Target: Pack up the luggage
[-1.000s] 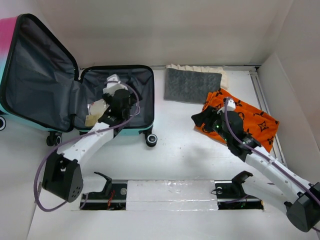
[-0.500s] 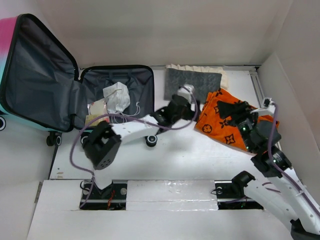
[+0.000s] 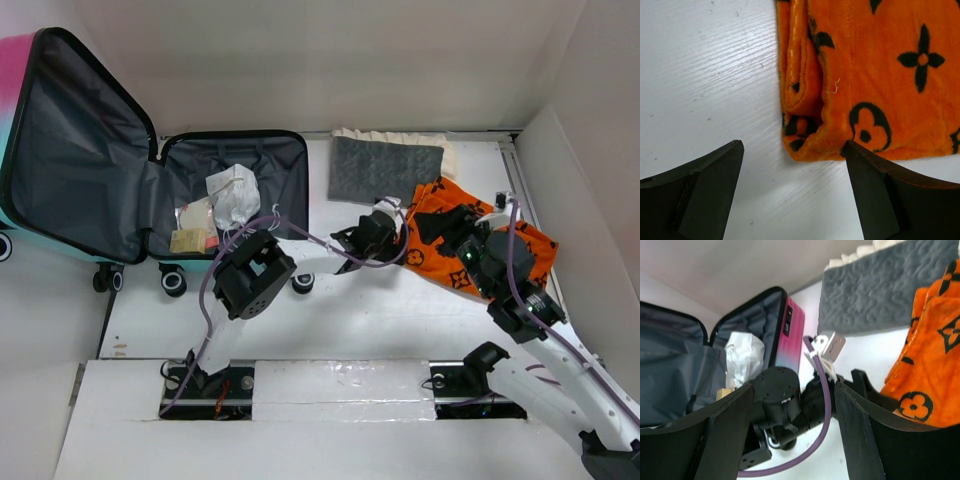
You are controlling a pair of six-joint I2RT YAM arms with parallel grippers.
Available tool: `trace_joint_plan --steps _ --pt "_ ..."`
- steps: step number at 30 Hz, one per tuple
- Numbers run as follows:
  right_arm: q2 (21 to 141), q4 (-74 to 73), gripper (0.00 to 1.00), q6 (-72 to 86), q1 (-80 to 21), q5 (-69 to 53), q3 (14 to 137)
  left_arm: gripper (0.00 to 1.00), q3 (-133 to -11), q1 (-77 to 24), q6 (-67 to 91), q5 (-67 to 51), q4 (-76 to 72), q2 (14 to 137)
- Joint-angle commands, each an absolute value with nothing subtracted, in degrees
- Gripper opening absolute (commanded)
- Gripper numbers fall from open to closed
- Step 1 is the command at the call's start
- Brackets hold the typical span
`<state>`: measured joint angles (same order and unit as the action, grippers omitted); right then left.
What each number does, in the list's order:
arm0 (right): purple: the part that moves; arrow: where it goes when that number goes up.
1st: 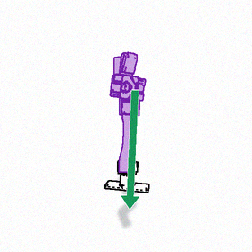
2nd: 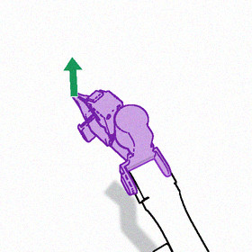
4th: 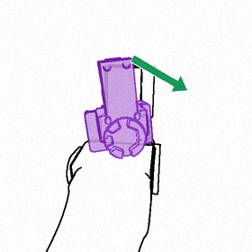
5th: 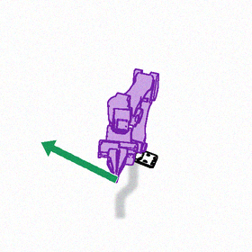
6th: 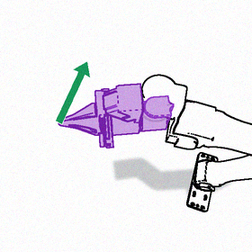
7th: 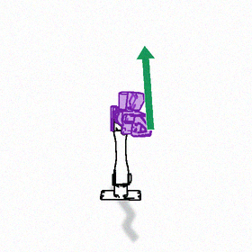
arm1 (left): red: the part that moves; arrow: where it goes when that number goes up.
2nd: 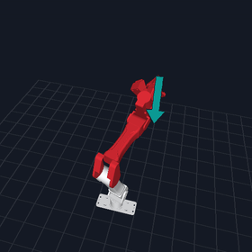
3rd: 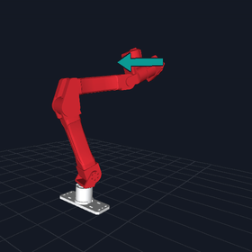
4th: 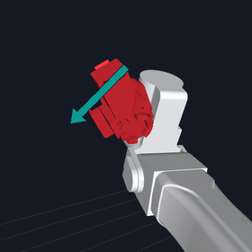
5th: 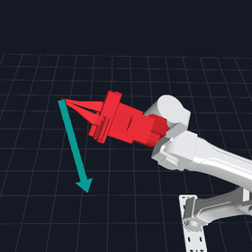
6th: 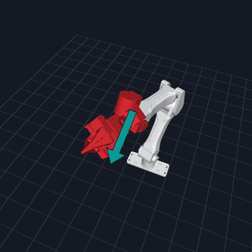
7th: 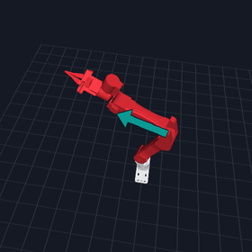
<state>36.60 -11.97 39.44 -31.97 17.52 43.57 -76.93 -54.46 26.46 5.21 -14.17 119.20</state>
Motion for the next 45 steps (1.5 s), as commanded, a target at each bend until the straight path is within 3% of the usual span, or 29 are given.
trace_joint_plan --steps 1,2,4,7,13,24,26,28,31,36,38,41,42,44,45 --pt "36.8 -9.7 0.71 39.5 -32.4 14.4 43.2 0.78 -80.3 -54.2 28.0 4.9 -16.5 120.4" --pt "37.4 -9.7 0.71 39.5 -32.4 14.4 43.2 0.75 -80.3 -53.7 28.0 4.1 -17.1 121.2" --pt "38.1 -9.7 0.71 39.5 -32.4 14.4 43.2 0.56 -80.9 -53.2 28.0 2.9 -17.8 121.8" --pt "38.6 -9.1 0.71 39.5 -33.0 14.4 42.7 0.00 -80.1 -53.2 28.0 3.7 -17.1 121.8" --pt "40.0 -7.1 0.71 39.5 -33.0 13.8 42.7 0.00 -74.0 -48.4 28.0 6.1 -16.3 115.7" --pt "42.8 -6.0 0.71 39.5 -34.6 13.3 43.2 0.00 -78.0 -41.0 25.8 17.8 -9.8 109.3" --pt "43.3 -6.0 0.72 39.5 -35.2 13.3 43.2 0.09 -78.0 -40.4 26.5 17.1 -9.8 107.8" --pt "43.3 -6.0 0.74 39.5 -35.2 13.8 43.2 0.29 -78.0 -41.0 26.5 16.6 -9.8 105.6" --pt "43.3 -6.5 0.75 39.5 -35.2 14.3 43.2 0.43 -77.3 -44.8 26.5 19.0 -7.0 103.8" --pt "42.8 -7.2 0.75 38.9 -35.2 14.9 43.2 0.41 -75.7 -47.0 31.4 20.0 -2.7 102.4" --pt "42.2 -7.7 0.75 38.9 -35.2 15.5 43.2 0.31 -74.0 -47.0 32.0 18.6 -3.7 100.6" --pt "39.9 -8.9 0.66 38.4 -35.2 16.7 43.2 0.05 -66.0 -47.0 33.1 8.6 -10.8 96.8" --pt "39.0 -8.9 0.53 37.9 -35.2 16.7 43.9 0.00 -64.1 -47.0 33.1 6.3 -15.9 96.1" --pt "38.3 -11.7 0.25 37.3 -35.2 17.9 44.6 0.00 -60.7 -46.4 35.1 0.9 -18.9 95.4" --pt "38.3 -12.6 0.18 37.3 -35.2 18.6 45.4 0.00 -59.7 -46.4 35.1 -0.6 -22.0 95.4"
